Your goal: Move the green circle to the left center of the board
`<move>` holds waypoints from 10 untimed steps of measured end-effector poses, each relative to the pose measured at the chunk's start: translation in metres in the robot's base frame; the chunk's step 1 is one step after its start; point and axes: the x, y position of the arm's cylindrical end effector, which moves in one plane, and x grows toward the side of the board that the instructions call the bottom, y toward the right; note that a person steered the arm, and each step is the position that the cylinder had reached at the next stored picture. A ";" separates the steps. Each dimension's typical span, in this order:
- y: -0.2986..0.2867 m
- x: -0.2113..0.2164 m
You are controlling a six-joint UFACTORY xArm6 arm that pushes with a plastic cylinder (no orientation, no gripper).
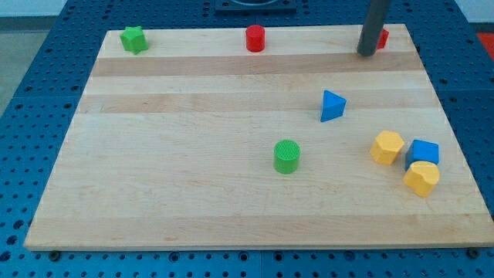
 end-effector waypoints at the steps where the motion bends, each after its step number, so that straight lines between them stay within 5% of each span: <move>1: -0.006 0.037; 8: -0.126 0.226; 10: -0.188 0.232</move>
